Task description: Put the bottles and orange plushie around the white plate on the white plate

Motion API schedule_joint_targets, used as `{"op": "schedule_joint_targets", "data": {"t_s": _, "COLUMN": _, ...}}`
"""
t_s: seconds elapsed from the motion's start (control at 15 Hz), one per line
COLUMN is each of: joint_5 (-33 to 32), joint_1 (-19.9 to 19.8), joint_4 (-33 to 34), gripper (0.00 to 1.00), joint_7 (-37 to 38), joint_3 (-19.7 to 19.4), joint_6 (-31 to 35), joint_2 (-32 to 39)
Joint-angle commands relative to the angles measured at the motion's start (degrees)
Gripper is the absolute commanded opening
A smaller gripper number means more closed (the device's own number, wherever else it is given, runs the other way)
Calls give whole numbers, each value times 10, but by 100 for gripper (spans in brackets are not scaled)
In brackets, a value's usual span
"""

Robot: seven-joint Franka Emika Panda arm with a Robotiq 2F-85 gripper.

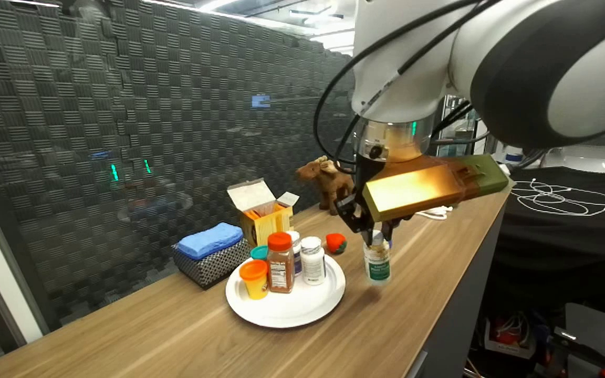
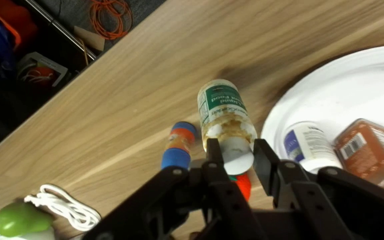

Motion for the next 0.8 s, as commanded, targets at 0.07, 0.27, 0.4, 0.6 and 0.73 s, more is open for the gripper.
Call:
{"op": "schedule_joint_targets", "data": {"t_s": 0.07, "joint_5": 2, "joint_1": 35, "joint_4": 100, "gripper": 7, "joint_7": -32, "joint_3": 40, "joint_6": -65, "joint_2": 21}}
{"op": "schedule_joint_targets", "data": {"t_s": 0.27, "joint_5": 3, "joint_1": 40, "joint_4": 160, "gripper": 7, "joint_7": -76, "joint_3": 38, "joint_6": -51, "joint_2": 63}}
{"op": "schedule_joint_targets", "data": {"t_s": 0.4, "joint_5": 10, "joint_1": 38, "joint_4": 189, "gripper": 7, "joint_7": -102, "joint_3": 27, "joint_6": -35, "joint_2": 92}}
{"op": "schedule_joint_targets", "data": {"t_s": 0.6, "joint_5": 46, "joint_1": 39, "joint_4": 223, "gripper": 7, "joint_7": -143, "joint_3": 9, "joint_6": -25, "joint_2": 139}}
{"op": "schedule_joint_targets", "data": {"t_s": 0.73, "joint_5": 89, "joint_1": 41, "joint_4": 240, "gripper": 7, "joint_7": -183, "joint_3": 1, "joint_6": -12, "joint_2": 166}}
